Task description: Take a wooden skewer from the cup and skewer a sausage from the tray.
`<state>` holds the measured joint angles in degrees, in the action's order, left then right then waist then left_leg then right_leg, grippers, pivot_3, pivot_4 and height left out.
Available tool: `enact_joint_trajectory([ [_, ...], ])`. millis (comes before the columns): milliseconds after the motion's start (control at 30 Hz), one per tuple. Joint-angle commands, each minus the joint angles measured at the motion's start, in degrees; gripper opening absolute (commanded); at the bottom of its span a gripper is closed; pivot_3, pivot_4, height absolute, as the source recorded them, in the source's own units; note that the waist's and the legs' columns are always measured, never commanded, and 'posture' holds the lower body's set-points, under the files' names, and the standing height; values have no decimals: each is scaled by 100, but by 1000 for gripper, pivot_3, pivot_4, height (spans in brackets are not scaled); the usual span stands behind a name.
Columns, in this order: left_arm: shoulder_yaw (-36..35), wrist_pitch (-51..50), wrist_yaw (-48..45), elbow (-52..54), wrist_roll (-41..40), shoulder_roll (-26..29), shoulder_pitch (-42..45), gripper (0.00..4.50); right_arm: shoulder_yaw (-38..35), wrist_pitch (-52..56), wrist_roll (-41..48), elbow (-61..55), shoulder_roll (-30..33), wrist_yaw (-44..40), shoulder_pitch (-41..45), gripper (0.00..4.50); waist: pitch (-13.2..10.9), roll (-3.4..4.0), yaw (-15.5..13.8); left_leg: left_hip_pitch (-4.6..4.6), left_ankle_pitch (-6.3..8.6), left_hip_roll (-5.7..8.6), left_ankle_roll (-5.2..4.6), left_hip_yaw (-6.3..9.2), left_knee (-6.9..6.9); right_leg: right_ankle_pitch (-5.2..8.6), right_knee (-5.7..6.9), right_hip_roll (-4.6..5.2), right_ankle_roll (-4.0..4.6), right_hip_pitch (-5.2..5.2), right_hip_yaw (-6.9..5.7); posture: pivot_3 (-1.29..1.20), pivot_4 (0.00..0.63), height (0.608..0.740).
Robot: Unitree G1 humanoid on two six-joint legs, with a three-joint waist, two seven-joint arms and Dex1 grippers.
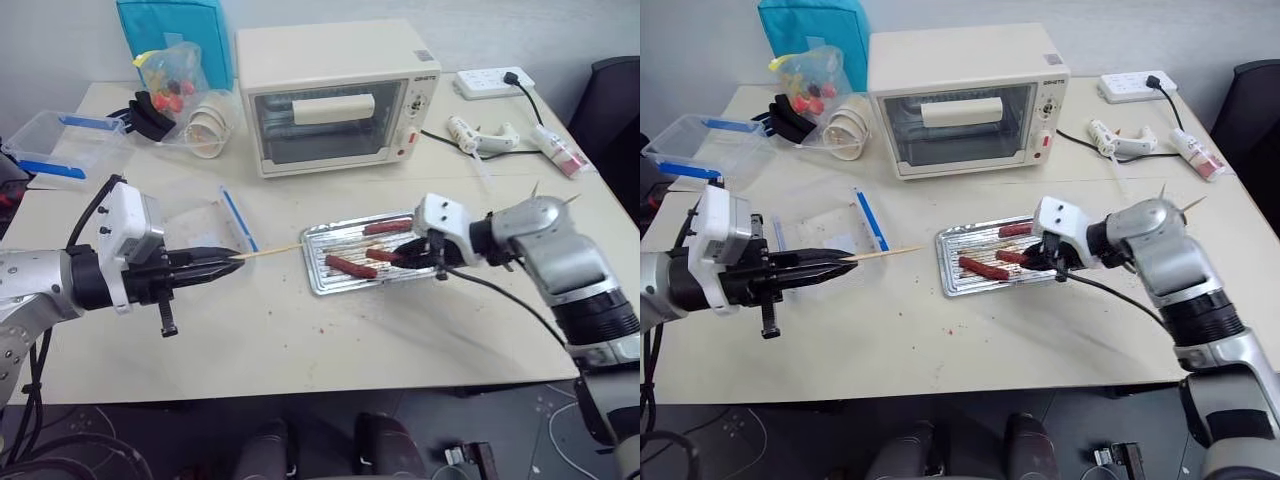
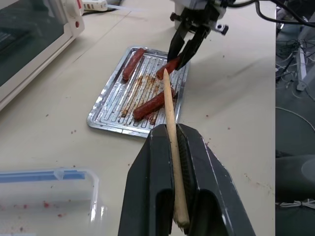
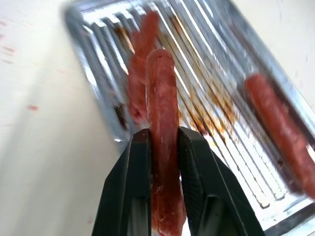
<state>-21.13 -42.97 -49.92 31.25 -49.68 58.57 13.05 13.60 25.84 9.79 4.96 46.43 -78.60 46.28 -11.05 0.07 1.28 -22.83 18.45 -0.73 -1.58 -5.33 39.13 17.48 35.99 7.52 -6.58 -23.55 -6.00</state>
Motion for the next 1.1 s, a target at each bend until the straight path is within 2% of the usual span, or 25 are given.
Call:
enact_joint_trajectory([
  [33,191,113,-232,41,-40,43,231,0,-373,-220,560,-342,304,-764,185,781,0,0,-3,0,0,0,0,0,0,0,0,0,0,0,0,0,150,740],
  [233,582,126,-485,68,-48,-11,590,0,-576,142,1281,-909,510,-1249,105,781,0,-1,-7,0,0,0,0,1,1,0,1,0,0,1,0,0,150,740],
  [667,1122,140,-550,-26,110,-240,1179,0,-665,897,2028,-1739,558,-831,68,781,0,-1,-121,0,0,2,-1,-1,8,-1,3,2,-2,2,2,0,150,740],
  [1100,1283,142,-616,-95,232,-337,1420,0,-507,814,1902,-1640,460,-612,31,781,0,-2,-125,0,0,2,-1,1,10,-1,3,1,-3,3,0,0,150,740],
])
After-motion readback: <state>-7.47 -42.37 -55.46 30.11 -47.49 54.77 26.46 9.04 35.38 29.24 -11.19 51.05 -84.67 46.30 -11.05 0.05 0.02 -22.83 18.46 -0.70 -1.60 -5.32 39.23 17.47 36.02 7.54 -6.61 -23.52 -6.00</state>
